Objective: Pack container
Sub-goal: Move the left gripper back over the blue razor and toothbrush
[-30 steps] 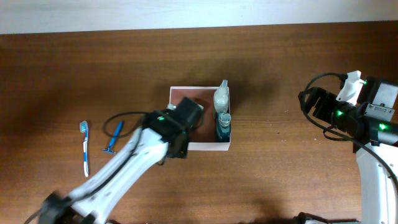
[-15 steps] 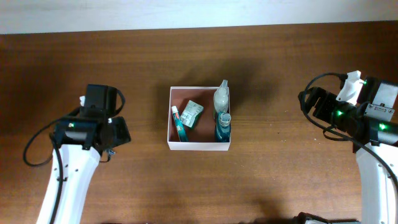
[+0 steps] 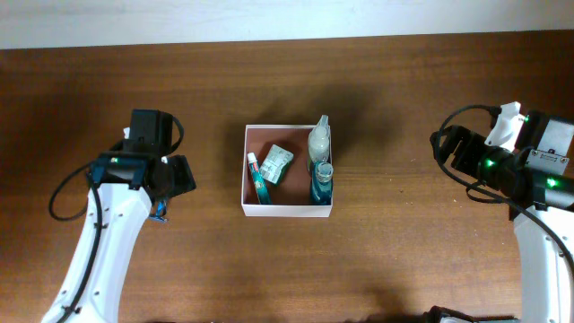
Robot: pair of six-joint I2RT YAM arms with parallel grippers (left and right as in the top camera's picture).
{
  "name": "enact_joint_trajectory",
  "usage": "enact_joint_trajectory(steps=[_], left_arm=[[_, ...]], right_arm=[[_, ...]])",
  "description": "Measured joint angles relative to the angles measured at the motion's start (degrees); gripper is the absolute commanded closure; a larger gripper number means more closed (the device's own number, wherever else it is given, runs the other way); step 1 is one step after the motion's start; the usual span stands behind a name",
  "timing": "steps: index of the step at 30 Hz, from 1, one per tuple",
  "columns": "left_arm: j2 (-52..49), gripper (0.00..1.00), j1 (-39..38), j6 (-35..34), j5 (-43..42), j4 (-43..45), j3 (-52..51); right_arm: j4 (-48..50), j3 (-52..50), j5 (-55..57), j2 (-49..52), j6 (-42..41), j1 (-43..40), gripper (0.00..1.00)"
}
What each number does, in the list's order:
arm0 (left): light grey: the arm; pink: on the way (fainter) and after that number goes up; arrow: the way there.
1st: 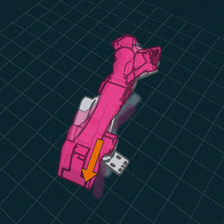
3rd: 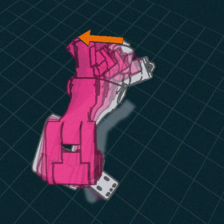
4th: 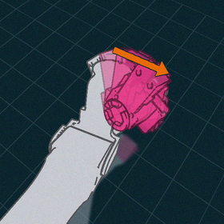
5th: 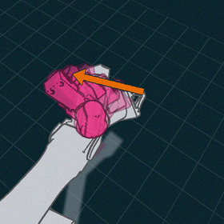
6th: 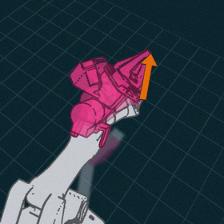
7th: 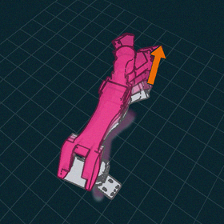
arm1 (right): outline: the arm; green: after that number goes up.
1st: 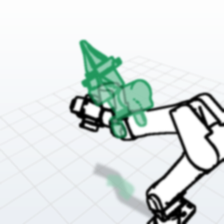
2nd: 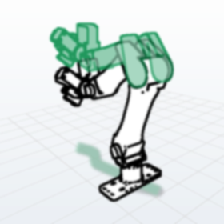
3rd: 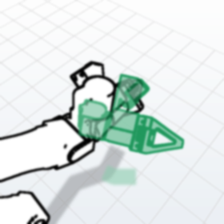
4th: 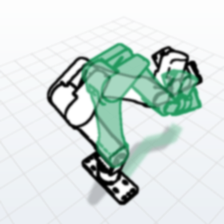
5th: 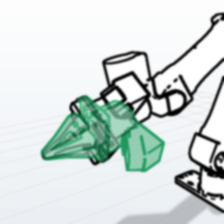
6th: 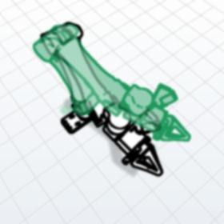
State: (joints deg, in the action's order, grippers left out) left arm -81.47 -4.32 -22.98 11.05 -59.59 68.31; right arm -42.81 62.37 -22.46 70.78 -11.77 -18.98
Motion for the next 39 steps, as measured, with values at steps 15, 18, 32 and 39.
enact_joint_trajectory(steps=[15,18,32,39], left_arm=[[-10.3,0.28,5.4,0.2,0.3,7.0,0.0],[-12.4,0.29,5.4,1.8,0.7,8.3,0.0],[-17.7,0.01,5.8,15.7,-0.3,8.7,0.0],[-18.9,0.09,11.9,20.0,-7.4,10.3,-0.1]], right_arm=[[0.0,0.0,0.0,0.0,0.0,0.0,0.01],[0.0,0.0,0.0,0.0,0.0,0.0,0.02],[0.0,0.0,0.0,0.0,0.0,0.0,0.02],[0.0,0.0,0.0,0.0,0.0,0.0,0.02]])
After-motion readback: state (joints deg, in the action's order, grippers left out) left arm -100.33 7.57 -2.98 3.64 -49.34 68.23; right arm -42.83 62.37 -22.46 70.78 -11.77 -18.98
